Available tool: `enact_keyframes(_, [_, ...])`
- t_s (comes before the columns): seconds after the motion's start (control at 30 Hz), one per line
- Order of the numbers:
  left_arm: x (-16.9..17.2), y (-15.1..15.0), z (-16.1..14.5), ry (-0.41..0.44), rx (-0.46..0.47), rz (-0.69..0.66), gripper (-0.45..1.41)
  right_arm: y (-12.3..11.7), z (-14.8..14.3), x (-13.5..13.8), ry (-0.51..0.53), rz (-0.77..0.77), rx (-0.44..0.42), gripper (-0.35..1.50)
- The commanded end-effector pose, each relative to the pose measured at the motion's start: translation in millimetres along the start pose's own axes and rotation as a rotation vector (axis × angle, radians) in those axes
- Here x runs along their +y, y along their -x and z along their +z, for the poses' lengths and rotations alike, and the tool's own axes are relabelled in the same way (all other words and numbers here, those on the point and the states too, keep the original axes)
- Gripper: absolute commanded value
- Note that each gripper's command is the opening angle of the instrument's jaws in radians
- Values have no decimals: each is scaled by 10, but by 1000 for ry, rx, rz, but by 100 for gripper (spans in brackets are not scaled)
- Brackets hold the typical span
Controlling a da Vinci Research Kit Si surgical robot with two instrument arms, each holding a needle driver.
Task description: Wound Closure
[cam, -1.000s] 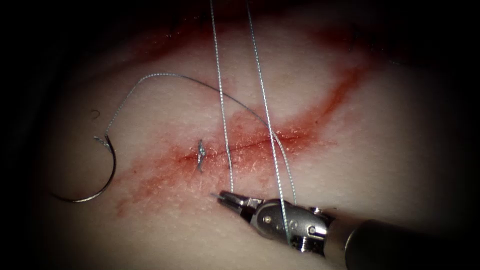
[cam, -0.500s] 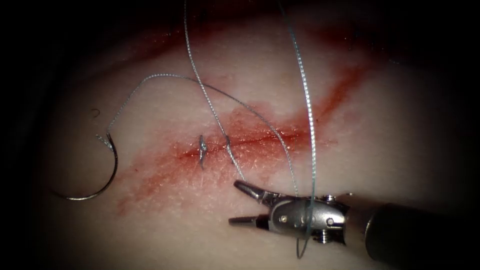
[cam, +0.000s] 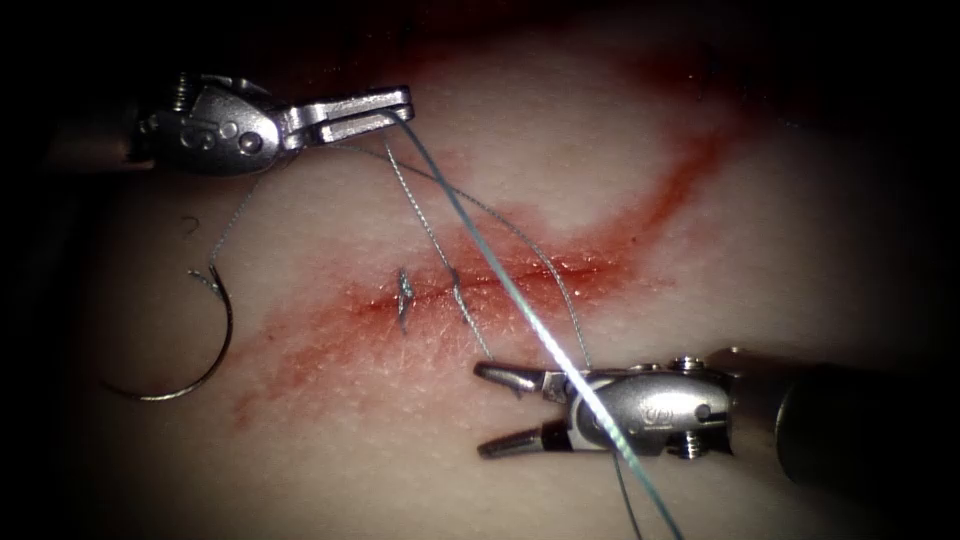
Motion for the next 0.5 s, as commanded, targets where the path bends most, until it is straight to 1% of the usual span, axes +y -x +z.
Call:
enact_keyframes(0.03, [7, 2, 5, 15, -8, -4, -45, 2, 13, 4, -2, 37, 2, 91])
enact_keyframes(0.13, [25, -11, 4, 44, -38, -9, -45, -4, 16, 13, -16, 111, 12, 90])
enact_keyframes(0.23, [42, -19, 3, 70, -65, -24, -45, -13, 17, 24, -40, 206, 25, 78])
enact_keyframes(0.3, [51, -21, 2, 79, -69, -24, -45, -18, 21, 32, -50, 271, 28, 61])
enact_keyframes(0.33, [55, -22, 2, 85, -72, -25, -45, -20, 24, 35, -54, 284, 30, 58])
enact_keyframes(0.47, [71, -20, 7, 84, -76, -21, -45, -23, 46, 47, -74, 375, 36, 17])
enact_keyframes(0.5, [75, -20, 8, 83, -78, -23, -45, -23, 52, 49, -78, 391, 37, 16])
